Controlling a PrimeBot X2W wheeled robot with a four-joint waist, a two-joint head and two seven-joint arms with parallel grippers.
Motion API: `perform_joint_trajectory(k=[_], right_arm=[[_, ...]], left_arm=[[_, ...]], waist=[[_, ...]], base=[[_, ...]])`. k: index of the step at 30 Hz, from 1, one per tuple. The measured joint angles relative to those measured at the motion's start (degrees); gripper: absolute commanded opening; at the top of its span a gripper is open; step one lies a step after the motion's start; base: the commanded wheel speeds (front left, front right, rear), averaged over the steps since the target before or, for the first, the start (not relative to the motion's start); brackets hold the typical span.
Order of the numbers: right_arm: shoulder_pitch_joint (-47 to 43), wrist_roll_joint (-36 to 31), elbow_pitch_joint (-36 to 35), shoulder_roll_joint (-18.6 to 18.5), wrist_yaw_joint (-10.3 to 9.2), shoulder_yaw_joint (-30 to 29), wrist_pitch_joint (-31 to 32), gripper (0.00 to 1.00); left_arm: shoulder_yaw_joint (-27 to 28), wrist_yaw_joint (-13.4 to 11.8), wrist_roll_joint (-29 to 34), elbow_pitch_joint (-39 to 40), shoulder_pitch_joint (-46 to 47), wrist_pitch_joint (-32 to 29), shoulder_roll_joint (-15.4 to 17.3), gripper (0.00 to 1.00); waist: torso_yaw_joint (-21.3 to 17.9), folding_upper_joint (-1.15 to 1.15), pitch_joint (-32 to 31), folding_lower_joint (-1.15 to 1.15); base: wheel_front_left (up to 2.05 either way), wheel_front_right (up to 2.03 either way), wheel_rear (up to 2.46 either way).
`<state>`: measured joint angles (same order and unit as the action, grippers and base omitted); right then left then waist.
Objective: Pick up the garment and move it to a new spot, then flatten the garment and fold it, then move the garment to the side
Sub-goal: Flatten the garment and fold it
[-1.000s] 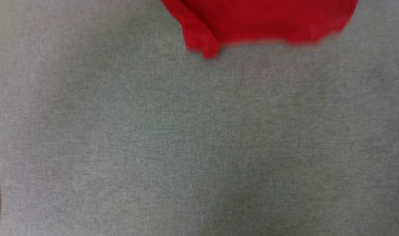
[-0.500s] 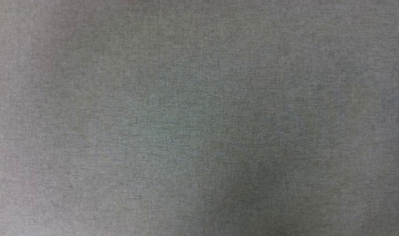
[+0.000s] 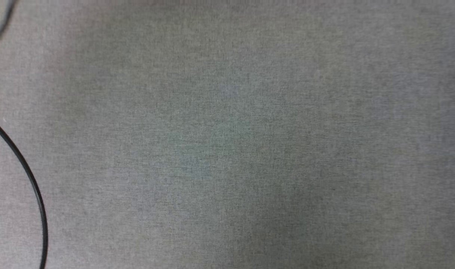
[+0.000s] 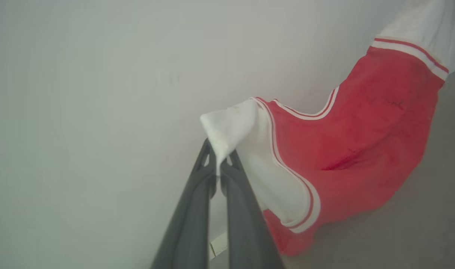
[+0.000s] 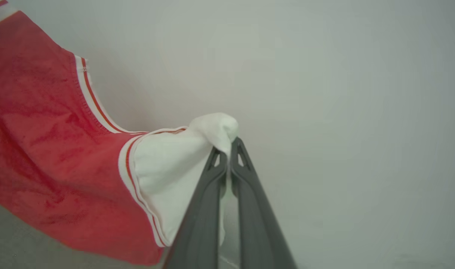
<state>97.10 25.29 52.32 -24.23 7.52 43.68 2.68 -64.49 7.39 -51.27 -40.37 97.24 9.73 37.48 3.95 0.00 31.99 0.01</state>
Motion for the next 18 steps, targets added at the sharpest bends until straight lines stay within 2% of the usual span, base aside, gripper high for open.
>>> perform_joint_trajectory(k=[5, 8, 18], right_arm=[[-9.73, 5.89, -1.56, -0.01, -0.01, 4.82, -3.25, 0.00], [-15.75, 8.98, -3.23, -0.89, -0.01, 7.22, -4.20, 0.00], [-33.21, 18.76, -10.39, -7.36, -0.01, 14.34, -6.20, 0.00]], left_arm=[[-1.80, -0.01, -2.52, 1.27, -10.50, 2.80, 0.59, 0.00], [-2.14, -0.99, -3.93, 3.50, -16.75, 3.81, 1.35, 0.00], [-5.02, -7.11, -7.49, 14.45, -38.02, 4.66, 6.01, 0.00]], waist=[[-0.71, 0.00, -3.51, 0.00], [-1.03, 0.00, -5.61, 0.00], [-1.73, 0.00, -12.68, -0.01]], base=[[0.00, 0.00, 0.00], [0.00, 0.00, 0.00], [0.00, 0.00, 0.00]])
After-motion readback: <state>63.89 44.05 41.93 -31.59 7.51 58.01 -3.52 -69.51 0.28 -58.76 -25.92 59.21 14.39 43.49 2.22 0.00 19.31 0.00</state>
